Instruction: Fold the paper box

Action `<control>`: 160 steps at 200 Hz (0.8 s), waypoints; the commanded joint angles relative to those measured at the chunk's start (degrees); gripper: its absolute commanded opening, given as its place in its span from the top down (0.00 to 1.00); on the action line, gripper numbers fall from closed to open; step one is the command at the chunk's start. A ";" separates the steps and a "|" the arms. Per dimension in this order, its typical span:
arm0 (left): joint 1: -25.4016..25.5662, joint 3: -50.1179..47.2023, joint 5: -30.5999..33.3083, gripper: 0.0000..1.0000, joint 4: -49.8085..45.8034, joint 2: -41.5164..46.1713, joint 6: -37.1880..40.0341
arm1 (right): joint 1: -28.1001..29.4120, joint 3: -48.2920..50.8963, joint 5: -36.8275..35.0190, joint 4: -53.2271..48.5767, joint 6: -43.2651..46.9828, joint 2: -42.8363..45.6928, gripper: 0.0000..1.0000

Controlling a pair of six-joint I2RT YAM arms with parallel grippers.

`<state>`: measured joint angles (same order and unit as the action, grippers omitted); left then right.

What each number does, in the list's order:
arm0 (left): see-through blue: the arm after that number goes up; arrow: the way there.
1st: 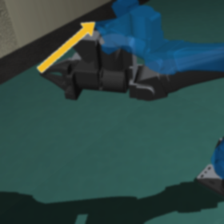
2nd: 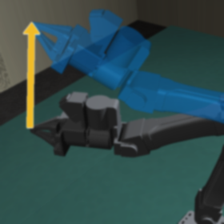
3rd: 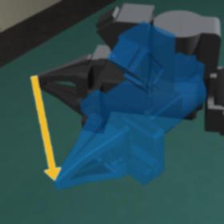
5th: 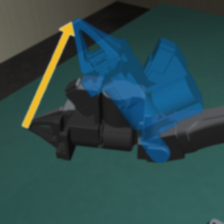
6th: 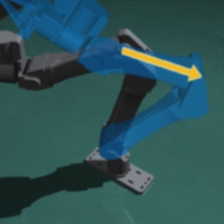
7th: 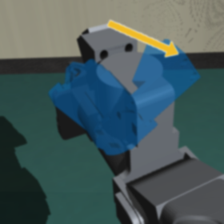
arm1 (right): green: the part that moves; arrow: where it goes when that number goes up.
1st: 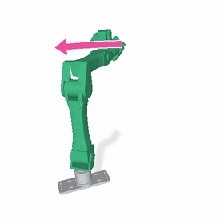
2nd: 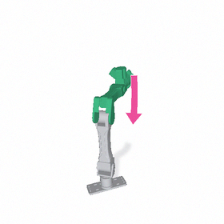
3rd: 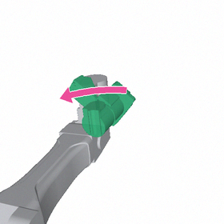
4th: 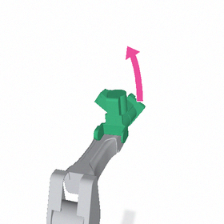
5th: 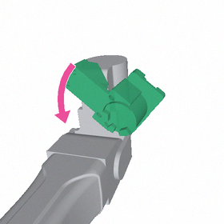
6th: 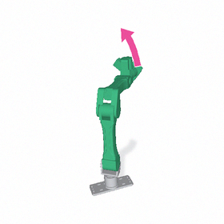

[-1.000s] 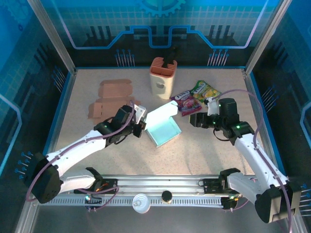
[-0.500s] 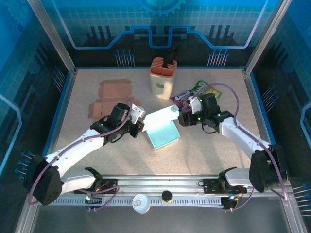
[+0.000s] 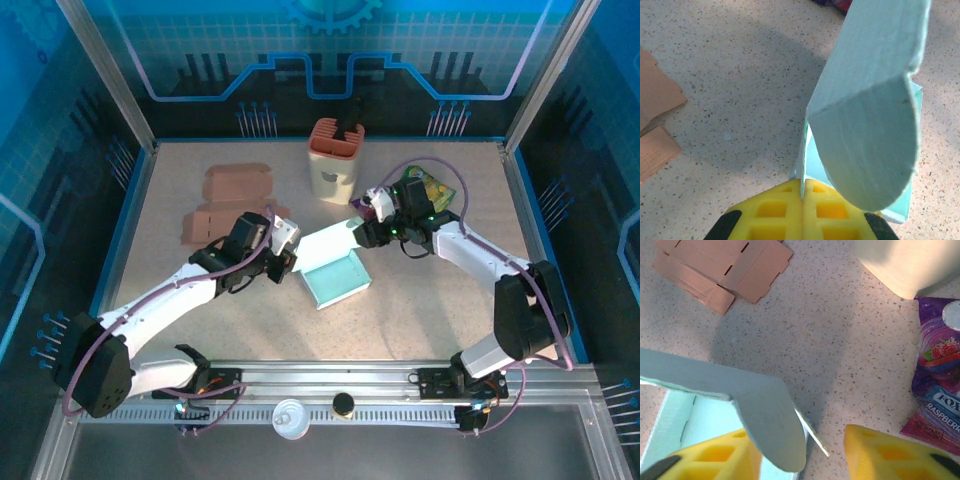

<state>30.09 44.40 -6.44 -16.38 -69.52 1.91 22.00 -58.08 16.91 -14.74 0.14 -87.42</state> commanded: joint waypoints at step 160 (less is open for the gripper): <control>5.41 -2.52 19.47 1.00 18.64 -4.35 -18.40 | 14.12 7.10 -31.91 12.21 -16.21 8.68 1.00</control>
<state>34.13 43.07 7.20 -6.72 -71.57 -10.52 33.23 -53.67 -6.74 -10.17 -10.26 -81.58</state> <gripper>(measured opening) 0.052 0.043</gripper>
